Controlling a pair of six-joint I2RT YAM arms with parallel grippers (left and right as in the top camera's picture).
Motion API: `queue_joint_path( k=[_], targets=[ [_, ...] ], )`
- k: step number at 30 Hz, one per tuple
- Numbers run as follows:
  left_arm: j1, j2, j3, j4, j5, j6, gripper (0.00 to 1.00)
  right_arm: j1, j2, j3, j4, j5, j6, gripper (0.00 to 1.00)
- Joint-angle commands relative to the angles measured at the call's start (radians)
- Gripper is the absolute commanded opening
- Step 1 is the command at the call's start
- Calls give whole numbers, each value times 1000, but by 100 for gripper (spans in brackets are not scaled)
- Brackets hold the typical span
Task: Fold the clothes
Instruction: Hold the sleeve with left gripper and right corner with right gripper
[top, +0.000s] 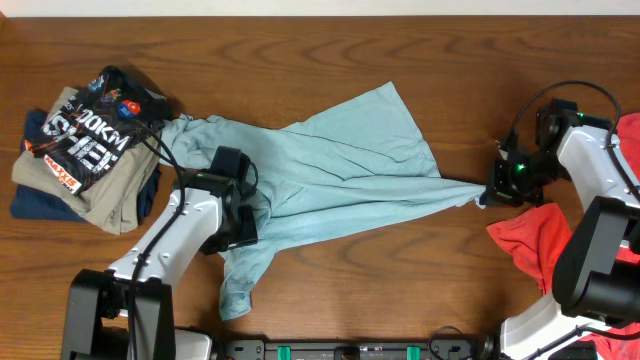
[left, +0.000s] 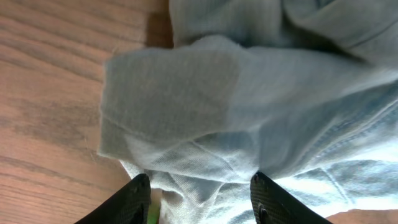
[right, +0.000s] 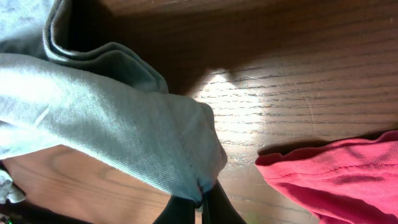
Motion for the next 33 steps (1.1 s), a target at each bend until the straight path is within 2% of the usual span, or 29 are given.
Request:
queue_joint_path(
  k=[1, 13, 17, 25, 33],
  targets=[
    [-2, -9, -26, -5, -27, -6, 53, 18, 1, -5, 0, -2, -15, 1],
    [-2, -9, -44, 31, -26, -6, 53, 18, 1, -5, -3, 15, -14, 1],
    [-2, -9, -44, 50, -27, -6, 48, 18, 1, -5, -3, 15, -14, 1],
    [-2, -9, -62, 59, -27, -6, 47, 18, 1, -5, -4, 15, -14, 1],
    [-2, -9, -63, 71, -27, -6, 31, 18, 1, -5, -5, 15, -14, 1]
  ],
)
